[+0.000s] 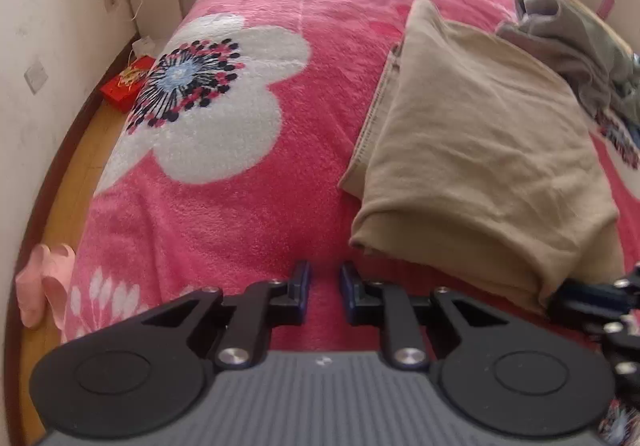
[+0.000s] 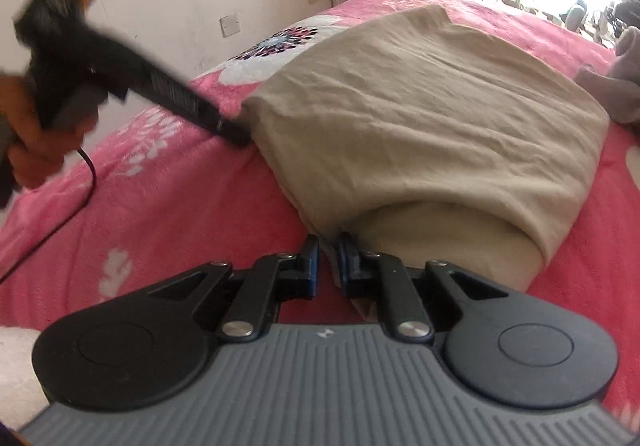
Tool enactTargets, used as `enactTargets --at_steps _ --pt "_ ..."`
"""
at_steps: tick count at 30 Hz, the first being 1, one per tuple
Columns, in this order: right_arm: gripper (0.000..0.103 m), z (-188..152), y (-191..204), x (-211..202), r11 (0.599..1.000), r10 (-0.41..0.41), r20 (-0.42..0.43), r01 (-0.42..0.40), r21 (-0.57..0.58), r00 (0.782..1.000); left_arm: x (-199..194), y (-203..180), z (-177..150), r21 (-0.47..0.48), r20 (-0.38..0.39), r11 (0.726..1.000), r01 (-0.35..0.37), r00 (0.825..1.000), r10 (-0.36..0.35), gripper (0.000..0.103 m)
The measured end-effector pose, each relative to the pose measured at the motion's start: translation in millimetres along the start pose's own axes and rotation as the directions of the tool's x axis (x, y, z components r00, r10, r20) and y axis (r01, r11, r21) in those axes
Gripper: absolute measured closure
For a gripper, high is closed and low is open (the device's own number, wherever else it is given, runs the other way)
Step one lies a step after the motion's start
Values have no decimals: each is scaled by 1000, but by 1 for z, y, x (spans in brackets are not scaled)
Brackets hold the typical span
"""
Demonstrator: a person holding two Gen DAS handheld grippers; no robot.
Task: Fold clothes
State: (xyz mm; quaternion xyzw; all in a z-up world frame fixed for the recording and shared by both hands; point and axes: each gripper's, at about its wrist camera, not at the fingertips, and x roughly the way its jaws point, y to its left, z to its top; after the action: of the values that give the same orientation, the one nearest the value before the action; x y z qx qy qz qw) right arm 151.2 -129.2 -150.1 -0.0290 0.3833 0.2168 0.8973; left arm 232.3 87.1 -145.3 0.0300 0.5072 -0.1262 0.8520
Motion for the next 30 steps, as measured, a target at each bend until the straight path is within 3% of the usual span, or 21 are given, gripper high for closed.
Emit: enactTargets --at_steps 5,7,9,11,13,16,17,20,30 --pt "94 30 0 -42 999 40 200 -46 26 979 -17 14 -3 -78 17 997 28 1000 -26 85" --pt "93 43 -3 -41 999 21 241 -29 32 970 -33 19 -3 -108 64 988 108 993 -102 76" --pt "93 53 -8 -33 999 12 251 -21 31 968 -48 22 -3 -127 117 975 184 979 -170 57" --pt "93 60 -14 -24 1000 9 251 -13 17 968 -50 21 -1 -125 154 970 210 970 -190 56" --pt "93 66 -21 -17 1000 5 247 -9 14 969 -41 18 4 -117 145 972 205 971 -188 60" --pt "93 69 -30 -11 999 -21 234 14 31 972 -23 13 6 -114 106 973 203 976 -191 75" --pt "93 68 -34 -11 999 -28 232 19 41 972 -20 14 5 -128 103 969 211 975 -198 86" --pt "93 63 -41 -10 997 -47 219 33 69 975 -17 15 3 -150 119 963 225 971 -209 94" --pt "93 36 -57 1 984 -109 143 86 157 984 -26 21 -15 -212 90 951 224 974 -209 103"
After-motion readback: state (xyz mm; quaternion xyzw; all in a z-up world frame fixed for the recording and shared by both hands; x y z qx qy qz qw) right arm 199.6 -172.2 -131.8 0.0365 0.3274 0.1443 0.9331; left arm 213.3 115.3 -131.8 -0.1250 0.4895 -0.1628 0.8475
